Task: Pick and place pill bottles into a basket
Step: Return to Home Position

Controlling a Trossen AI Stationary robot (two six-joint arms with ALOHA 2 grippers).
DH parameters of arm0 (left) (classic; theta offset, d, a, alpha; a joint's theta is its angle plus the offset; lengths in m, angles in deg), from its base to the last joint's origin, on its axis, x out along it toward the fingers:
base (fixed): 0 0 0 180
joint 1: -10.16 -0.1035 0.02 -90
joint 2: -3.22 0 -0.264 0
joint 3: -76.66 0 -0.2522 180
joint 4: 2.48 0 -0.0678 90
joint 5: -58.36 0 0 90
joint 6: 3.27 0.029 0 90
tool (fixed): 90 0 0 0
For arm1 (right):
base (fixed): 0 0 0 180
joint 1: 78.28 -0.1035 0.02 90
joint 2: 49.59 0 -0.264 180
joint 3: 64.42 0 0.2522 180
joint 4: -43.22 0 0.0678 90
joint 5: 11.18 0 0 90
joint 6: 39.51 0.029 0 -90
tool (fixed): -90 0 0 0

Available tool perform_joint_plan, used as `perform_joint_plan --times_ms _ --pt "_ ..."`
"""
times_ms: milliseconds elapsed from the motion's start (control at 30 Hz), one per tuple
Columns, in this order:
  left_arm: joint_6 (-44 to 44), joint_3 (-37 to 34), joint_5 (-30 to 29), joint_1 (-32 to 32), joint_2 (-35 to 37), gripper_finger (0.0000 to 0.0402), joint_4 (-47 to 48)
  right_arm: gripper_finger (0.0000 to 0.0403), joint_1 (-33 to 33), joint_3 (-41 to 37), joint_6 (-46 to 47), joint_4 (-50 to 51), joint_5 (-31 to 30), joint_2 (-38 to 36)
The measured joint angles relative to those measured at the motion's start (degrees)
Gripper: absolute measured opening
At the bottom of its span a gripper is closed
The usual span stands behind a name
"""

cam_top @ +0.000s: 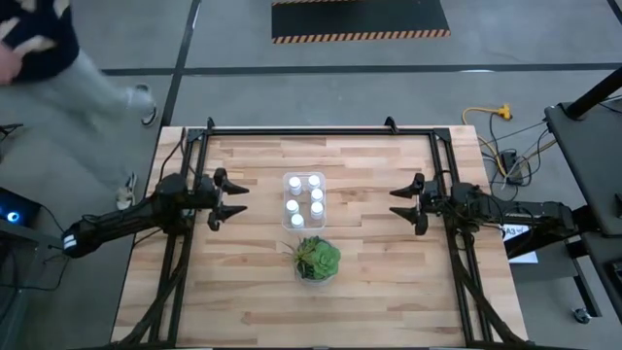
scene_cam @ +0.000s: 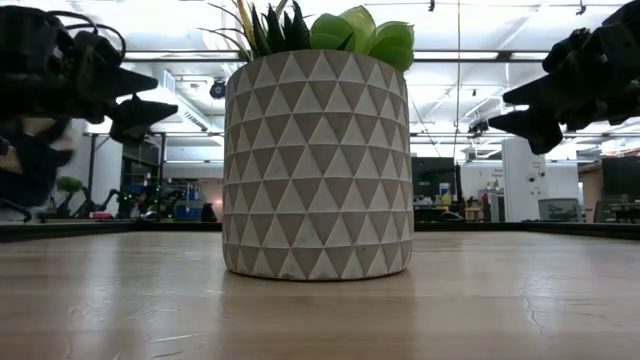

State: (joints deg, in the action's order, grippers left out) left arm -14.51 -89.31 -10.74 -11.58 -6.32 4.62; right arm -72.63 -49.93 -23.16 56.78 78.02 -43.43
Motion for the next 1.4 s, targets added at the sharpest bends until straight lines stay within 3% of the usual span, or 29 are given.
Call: perform_joint_plan --times_ms 1400 --pt "1.2 0.0 -0.1 0.0 2.1 0.0258 -0.4 0.026 0.0 0.0 0.0 0.0 0.0 0.0"
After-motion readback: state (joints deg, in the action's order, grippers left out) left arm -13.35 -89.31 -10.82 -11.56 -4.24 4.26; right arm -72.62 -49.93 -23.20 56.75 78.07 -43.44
